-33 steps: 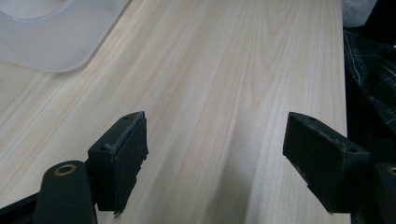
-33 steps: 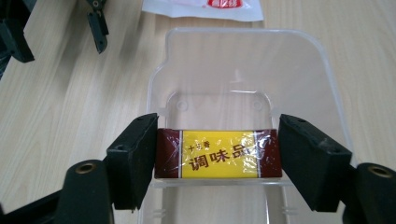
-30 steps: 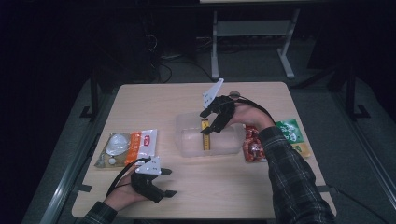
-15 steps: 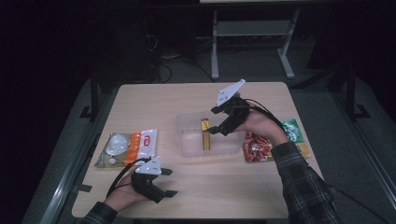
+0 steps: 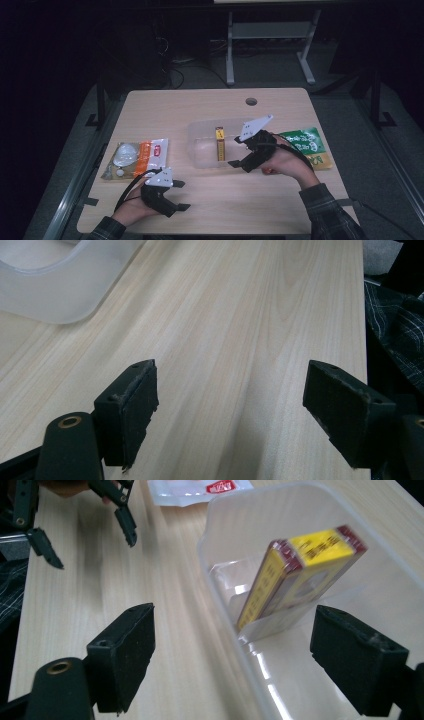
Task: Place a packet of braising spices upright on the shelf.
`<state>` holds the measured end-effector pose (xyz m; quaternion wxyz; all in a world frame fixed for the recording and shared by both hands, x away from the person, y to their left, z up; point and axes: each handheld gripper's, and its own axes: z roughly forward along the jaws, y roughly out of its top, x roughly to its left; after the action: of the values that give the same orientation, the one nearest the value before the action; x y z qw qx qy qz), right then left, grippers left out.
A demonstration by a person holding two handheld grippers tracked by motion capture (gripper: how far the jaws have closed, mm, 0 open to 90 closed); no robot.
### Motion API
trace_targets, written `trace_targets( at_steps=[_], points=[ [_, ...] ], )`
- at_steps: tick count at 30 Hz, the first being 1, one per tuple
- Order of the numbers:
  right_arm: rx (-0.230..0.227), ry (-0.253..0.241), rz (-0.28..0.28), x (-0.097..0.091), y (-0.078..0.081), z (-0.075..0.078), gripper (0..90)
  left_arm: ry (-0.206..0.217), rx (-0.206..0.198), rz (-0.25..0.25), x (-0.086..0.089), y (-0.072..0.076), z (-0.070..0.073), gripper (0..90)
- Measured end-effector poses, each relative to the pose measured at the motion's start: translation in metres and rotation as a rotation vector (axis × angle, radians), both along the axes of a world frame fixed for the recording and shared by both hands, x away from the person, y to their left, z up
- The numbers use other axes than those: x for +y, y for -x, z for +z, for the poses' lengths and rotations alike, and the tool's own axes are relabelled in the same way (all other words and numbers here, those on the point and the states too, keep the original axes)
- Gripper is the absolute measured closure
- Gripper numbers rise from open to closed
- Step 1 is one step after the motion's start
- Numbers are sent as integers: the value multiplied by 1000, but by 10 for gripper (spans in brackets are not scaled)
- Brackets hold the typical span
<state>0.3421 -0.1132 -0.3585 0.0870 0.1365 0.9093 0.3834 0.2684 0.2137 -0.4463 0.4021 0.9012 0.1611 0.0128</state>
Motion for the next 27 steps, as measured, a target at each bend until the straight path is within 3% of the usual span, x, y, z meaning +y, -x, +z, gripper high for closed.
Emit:
trace_targets(
  at_steps=[8, 16, 18, 22, 27],
  points=[
    [15, -18, -52, -19, 25, -12, 192, -2, 2, 7, 1, 0, 0, 214],
    [27, -38, -118, -55, 46, -21, 251, -5, 1, 8, 1, 0, 0, 214],
    [29, -44, -143, -65, 50, -22, 301, -5, 7, 10, 1, 0, 0, 214],
    [36, -68, -201, -88, 56, -26, 492, -2, 5, 11, 0, 0, -1, 214],
    [44, -64, -302, -107, 50, -30, 679, -6, 2, 8, 1, 0, 0, 214]
  ],
)
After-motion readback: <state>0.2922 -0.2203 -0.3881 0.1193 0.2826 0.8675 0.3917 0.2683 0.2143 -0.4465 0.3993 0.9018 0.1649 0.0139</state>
